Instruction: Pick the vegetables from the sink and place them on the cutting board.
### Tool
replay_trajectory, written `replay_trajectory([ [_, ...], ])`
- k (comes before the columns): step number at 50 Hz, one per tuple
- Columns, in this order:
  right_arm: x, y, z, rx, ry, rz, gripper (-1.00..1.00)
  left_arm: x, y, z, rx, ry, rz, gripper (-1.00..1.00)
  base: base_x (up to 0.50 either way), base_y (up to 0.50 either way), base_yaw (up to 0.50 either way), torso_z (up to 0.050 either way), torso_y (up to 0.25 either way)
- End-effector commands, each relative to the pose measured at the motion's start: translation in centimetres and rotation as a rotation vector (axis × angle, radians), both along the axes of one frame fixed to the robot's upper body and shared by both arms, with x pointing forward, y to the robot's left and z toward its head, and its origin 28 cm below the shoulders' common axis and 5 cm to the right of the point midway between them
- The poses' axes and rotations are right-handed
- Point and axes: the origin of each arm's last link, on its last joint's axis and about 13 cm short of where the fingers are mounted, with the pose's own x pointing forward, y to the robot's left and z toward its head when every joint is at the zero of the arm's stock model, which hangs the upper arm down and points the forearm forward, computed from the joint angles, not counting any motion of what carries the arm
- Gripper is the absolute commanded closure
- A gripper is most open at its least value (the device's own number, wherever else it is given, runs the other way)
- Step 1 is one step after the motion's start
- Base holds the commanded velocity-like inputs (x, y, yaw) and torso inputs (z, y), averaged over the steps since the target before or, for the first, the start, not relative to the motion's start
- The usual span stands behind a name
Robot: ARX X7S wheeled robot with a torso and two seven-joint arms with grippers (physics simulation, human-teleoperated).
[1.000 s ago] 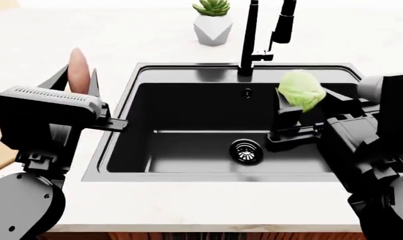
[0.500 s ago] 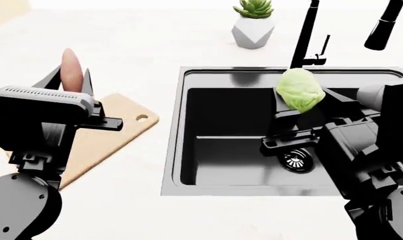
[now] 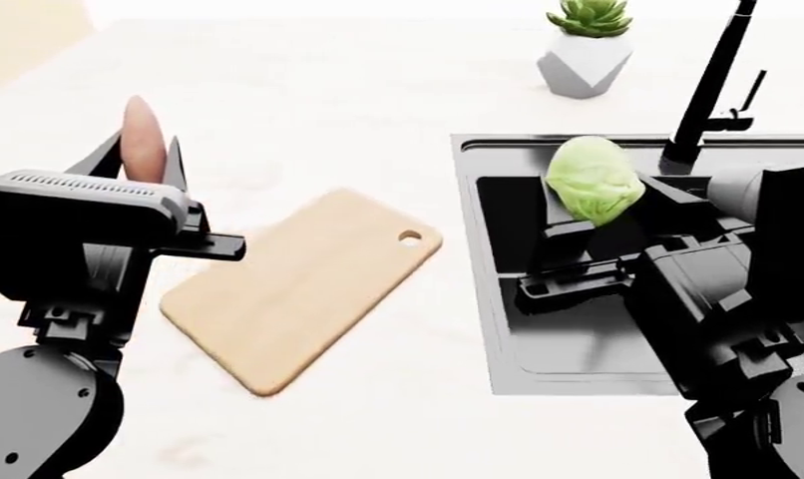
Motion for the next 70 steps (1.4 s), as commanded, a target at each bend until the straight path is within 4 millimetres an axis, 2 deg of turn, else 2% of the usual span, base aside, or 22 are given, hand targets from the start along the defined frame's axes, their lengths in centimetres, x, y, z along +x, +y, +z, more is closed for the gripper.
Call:
replay_trajectory([
  [1, 0.0, 0.0, 0.0, -0.007, -0.011, 0.007, 1.00, 0.1, -0.2, 0.1, -0.002, -0.002, -0.002, 1.00, 0.07, 0.50, 0.00, 0.000, 0.000],
  [6, 0.1, 0.0, 0.0, 0.004, -0.015, 0.020, 1.00, 0.7, -0.5, 0.0, 0.006, 0.055, -0.024, 1.00, 0.09, 0.50, 0.00, 0.000, 0.000],
  [16, 0.4, -0.2, 0.5, 0.040, -0.021, 0.035, 1.00, 2.6, -2.0, 1.2, 0.082, 0.224, -0.217, 1.00, 0.04, 0.15, 0.00, 0.000, 0.000],
  [26, 0.8, 0.0, 1.0, 0.021, -0.012, 0.012, 1.00, 3.9, -4.2, 1.5, 0.001, 0.432, -0.414, 1.00, 0.00, 0.00, 0.00, 0.000, 0.000],
  [35, 1.1, 0.0, 0.8, 0.038, 0.005, 0.027, 1.00, 4.7, -4.7, 0.8, -0.008, 0.537, -0.420, 1.00, 0.00, 0.00, 0.00, 0.000, 0.000],
  [56, 1.4, 0.1, 0.7, 0.061, 0.029, 0.045, 1.00, 5.5, -4.5, -0.5, -0.004, 0.626, -0.400, 1.00, 0.00, 0.00, 0.00, 0.000, 0.001],
  [70, 1.4, 0.1, 0.6, 0.065, 0.037, 0.041, 1.00, 6.1, -4.4, -2.2, 0.002, 0.684, -0.372, 1.00, 0.00, 0.00, 0.00, 0.000, 0.000],
])
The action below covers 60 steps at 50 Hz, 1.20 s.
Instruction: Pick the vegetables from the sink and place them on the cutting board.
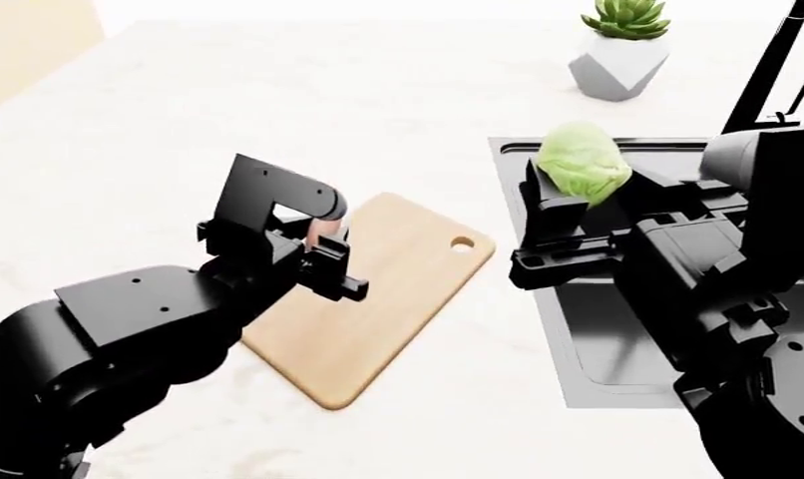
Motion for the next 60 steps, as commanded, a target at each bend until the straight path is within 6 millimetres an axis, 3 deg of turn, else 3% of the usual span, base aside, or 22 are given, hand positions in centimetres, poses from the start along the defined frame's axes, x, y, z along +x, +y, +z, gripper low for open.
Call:
replay_trajectory([
  [1, 0.1, 0.0, -0.1, -0.007, -0.001, -0.002, 1.00, 0.5, 0.1, -1.2, 0.018, 0.043, 0.018, 1.00, 0.00, 0.00, 0.00, 0.000, 0.000],
  [17, 0.2, -0.1, -0.4, 0.001, 0.014, -0.004, 1.00, 1.0, 0.2, -2.9, 0.046, 0.090, 0.033, 1.00, 0.00, 0.00, 0.00, 0.000, 0.000],
  [27, 0.3, 0.0, -0.5, 0.001, 0.020, -0.002, 1.00, 1.0, 0.2, -2.8, 0.031, 0.090, 0.034, 1.00, 0.00, 0.00, 0.00, 0.000, 0.000],
  [28, 0.3, 0.0, -0.5, 0.001, 0.020, -0.001, 1.00, 1.0, 0.2, -2.8, 0.029, 0.087, 0.033, -1.00, 0.00, 0.00, 0.00, 0.000, 0.000],
  [48, 0.4, 0.1, -0.7, -0.003, 0.025, 0.007, 1.00, 0.5, 0.2, -2.2, 0.019, 0.047, 0.026, -1.00, 0.00, 0.00, 0.00, 0.000, 0.000],
  [54, 0.8, 0.4, -0.5, -0.014, 0.042, 0.022, 1.00, -0.2, 0.5, -0.1, -0.027, -0.093, 0.052, -1.00, 0.00, 0.00, 0.00, 0.000, 0.000],
  [60, 2.6, 0.9, 0.3, 0.024, 0.107, 0.048, 1.00, -1.4, 1.4, 2.6, -0.140, -0.281, 0.146, -1.00, 0.00, 0.00, 0.00, 0.000, 0.000],
])
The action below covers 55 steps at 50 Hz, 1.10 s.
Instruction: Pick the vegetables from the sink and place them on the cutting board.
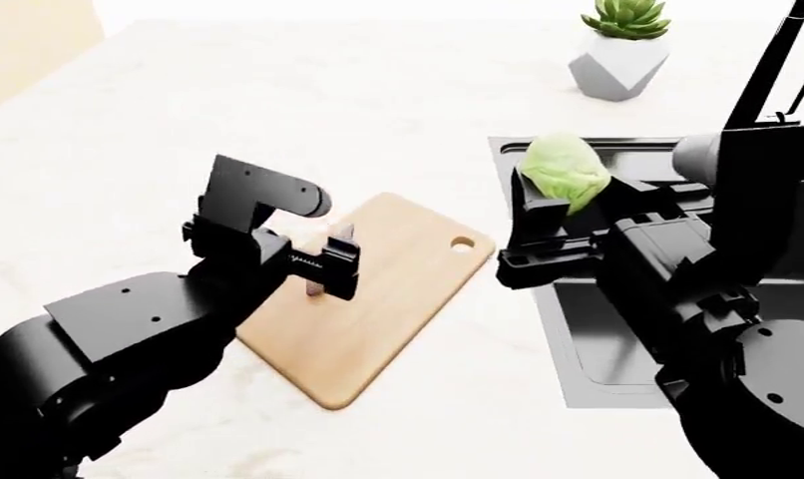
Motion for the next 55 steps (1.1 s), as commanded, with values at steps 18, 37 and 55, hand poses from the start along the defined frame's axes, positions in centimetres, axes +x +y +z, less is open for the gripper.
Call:
replay_trajectory([
  [18, 9.0, 4.2, 0.3, -0.028, 0.308, 0.141, 1.00, -2.5, 2.5, 4.6, -0.264, -0.386, 0.275, -1.00, 0.00, 0.00, 0.00, 0.000, 0.000],
  [37, 12.0, 6.7, -3.6, -0.110, 0.477, 0.160, 1.00, -2.9, 2.3, 4.3, -0.264, -0.386, 0.266, -1.00, 0.00, 0.00, 0.00, 0.000, 0.000],
  [55, 12.1, 6.8, -6.0, -0.157, 0.553, 0.157, 1.00, -2.9, 2.3, 4.2, -0.261, -0.385, 0.261, -1.00, 0.00, 0.00, 0.00, 0.000, 0.000],
])
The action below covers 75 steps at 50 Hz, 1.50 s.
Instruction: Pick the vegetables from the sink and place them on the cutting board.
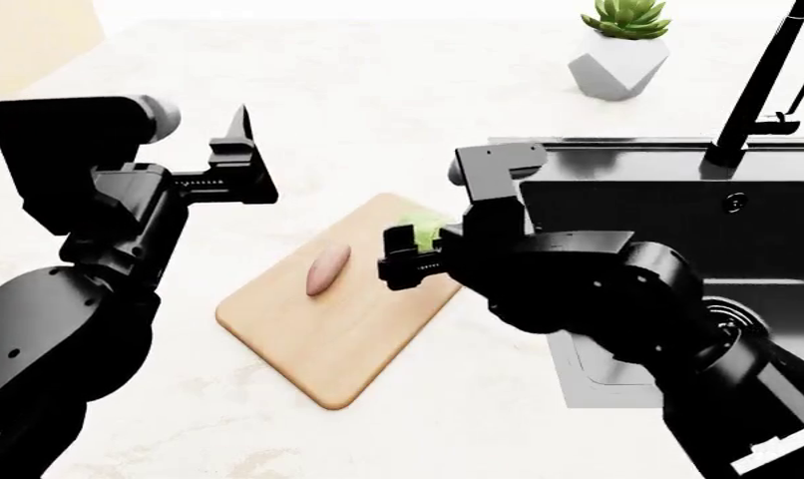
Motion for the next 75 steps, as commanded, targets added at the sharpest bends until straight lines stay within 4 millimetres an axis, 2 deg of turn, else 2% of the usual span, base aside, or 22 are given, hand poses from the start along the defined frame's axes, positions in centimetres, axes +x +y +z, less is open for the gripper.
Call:
replay_trajectory([
  [1, 0.3, 0.3, -1.4, -0.038, 0.042, 0.018, 1.00, -0.1, 0.0, 0.0, 0.001, -0.002, -0.001, -1.00, 0.00, 0.00, 0.00, 0.000, 0.000],
  [15, 0.3, 0.4, -1.8, -0.042, 0.043, 0.022, 1.00, 0.0, 0.0, 0.0, 0.002, 0.000, -0.007, -1.00, 0.00, 0.00, 0.00, 0.000, 0.000],
  [16, 0.3, 0.4, -1.8, -0.044, 0.038, 0.022, -1.00, 0.1, 0.0, 0.0, 0.002, 0.000, -0.007, -1.00, 0.00, 0.00, 0.00, 0.000, 0.000],
  [35, 0.0, 0.3, -1.0, -0.043, -0.001, 0.025, -1.00, -0.1, 0.0, -0.1, 0.002, 0.003, -0.012, -1.00, 0.00, 0.00, 0.00, 0.000, 0.000],
  [43, -1.3, -0.1, 1.7, 0.002, -0.090, 0.032, -1.00, 0.0, -0.1, -0.2, 0.005, 0.004, -0.013, -1.00, 0.00, 0.00, 0.00, 0.000, 0.000],
  [49, -3.2, -0.7, 4.8, 0.028, -0.206, 0.020, -1.00, 0.0, -0.1, -0.2, 0.005, 0.005, -0.014, -1.00, 0.00, 0.00, 0.00, 0.000, 0.000],
  [56, -7.1, -2.1, 7.5, 0.035, -0.438, -0.011, -1.00, -0.9, 0.1, 0.2, -0.016, -0.018, -0.020, -1.00, 0.00, 0.00, 0.00, 0.000, 0.000],
  [64, -10.6, -3.5, 7.3, 0.060, -0.573, -0.049, -1.00, -3.3, 0.0, 1.0, -0.050, -0.081, -0.043, -1.00, 0.00, 0.00, 0.00, 0.000, 0.000],
  [75, -14.2, -4.7, 5.9, 0.143, -0.686, -0.082, -1.00, -6.8, 0.1, 0.2, -0.058, -0.180, -0.003, -1.00, 0.00, 0.00, 0.00, 0.000, 0.000],
])
